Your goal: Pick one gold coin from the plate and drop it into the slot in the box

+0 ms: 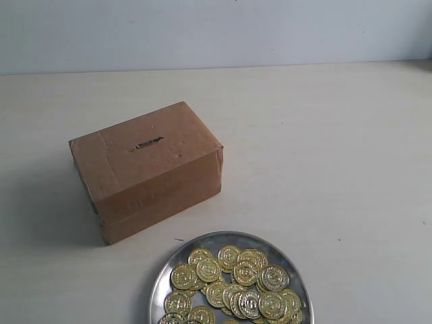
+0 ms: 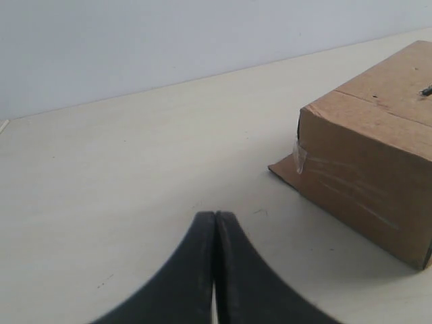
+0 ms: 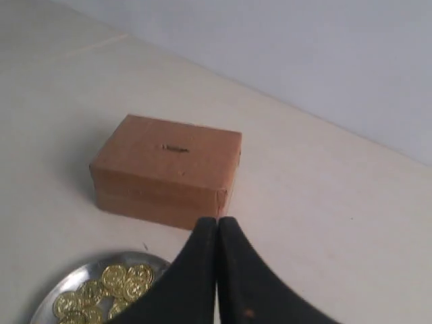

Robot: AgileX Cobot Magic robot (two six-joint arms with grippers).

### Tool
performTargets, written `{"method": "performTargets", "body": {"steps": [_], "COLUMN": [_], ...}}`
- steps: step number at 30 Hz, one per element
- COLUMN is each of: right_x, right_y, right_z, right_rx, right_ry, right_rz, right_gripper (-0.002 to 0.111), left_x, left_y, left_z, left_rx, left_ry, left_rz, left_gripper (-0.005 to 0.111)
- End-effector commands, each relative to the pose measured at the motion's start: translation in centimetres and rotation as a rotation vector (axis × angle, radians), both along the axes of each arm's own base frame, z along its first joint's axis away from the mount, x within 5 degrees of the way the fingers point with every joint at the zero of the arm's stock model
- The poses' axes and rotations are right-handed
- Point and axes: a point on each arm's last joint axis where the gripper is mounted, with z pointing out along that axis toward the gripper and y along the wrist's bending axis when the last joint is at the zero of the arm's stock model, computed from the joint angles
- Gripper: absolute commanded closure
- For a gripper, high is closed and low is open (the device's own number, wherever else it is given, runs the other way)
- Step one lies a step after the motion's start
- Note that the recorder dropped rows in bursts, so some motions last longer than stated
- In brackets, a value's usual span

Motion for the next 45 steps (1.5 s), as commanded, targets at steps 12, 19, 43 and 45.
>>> {"method": "performTargets", "body": {"steps": [12, 19, 43, 45], "right_x": [5.4, 3.0, 4.2, 4.0], "right_y": [8.8, 13.4, 20.2, 20.7], "right_z": [-4.1, -6.6, -13.7, -14.3], "right_rx": [-0.592, -0.783, -0.594, -0.543], "right_ry": [0.284, 0.243, 0.480, 0.546], "right_rz": [0.347, 0.598, 0.475, 0.450], "right_gripper": [0.108, 0.108, 0.108, 0.108], "left_x": [0.0, 0.0, 0.0, 0.0], "left_y": [0.0, 0.0, 0.0, 0.0], "left_z": [0.0, 0.0, 0.0, 0.0], "left_rx": [-0.003, -0.003, -0.003, -0.003], "left_ry": [-0.012, -0.012, -0.012, -0.012], "left_rz": [0.005, 0.005, 0.005, 0.005], "left_gripper": [0.107, 0.107, 0.107, 0.107]}}
